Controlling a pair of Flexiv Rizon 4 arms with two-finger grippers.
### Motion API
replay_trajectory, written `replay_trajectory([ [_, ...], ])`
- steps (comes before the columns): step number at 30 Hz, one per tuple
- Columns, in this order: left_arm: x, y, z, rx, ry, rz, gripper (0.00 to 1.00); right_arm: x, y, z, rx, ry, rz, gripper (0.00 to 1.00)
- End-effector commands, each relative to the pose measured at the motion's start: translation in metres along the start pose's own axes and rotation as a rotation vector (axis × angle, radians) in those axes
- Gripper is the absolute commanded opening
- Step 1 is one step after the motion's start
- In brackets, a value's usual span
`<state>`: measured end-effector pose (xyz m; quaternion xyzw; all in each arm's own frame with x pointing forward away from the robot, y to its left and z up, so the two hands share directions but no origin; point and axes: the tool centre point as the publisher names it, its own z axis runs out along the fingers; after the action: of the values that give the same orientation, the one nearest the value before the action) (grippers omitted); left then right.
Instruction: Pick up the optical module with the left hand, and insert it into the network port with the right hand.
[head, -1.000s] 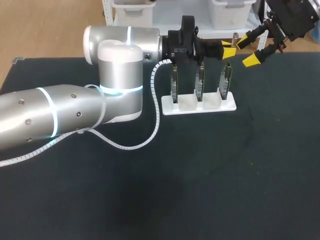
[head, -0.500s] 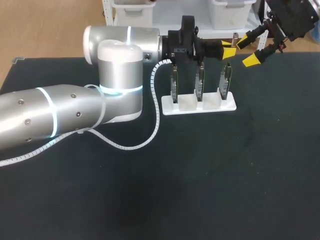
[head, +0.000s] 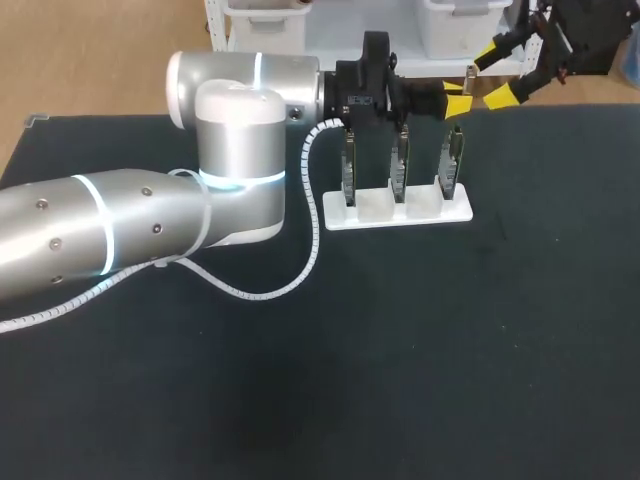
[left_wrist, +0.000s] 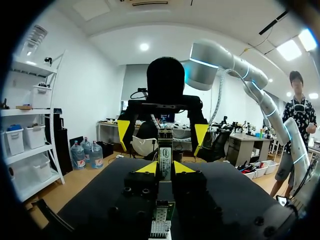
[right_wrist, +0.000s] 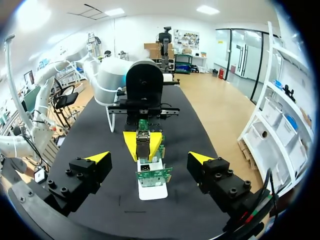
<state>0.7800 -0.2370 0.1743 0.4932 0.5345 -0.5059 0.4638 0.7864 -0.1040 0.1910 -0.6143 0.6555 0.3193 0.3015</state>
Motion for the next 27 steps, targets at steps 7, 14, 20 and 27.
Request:
replay_trajectory([
  [7, 0.0, 0.0, 0.0, -0.002, 0.001, 0.0, 0.0, -0.013, 0.01, -0.001, -0.036, -0.018, -0.03, 1.0],
  [14, 0.0, 0.0, 0.0, -0.002, 0.001, 0.0, 0.0, -0.018, 0.013, -0.001, -0.043, -0.028, -0.041, 1.0],
  [20, 0.0, 0.0, 0.0, -0.002, 0.001, 0.0, 0.0, -0.021, 0.019, 0.0, -0.056, -0.038, -0.048, 1.0],
  [27, 0.0, 0.0, 0.0, -0.002, 0.001, 0.0, 0.0, -0.024, 0.021, 0.003, -0.065, -0.043, -0.051, 1.0],
])
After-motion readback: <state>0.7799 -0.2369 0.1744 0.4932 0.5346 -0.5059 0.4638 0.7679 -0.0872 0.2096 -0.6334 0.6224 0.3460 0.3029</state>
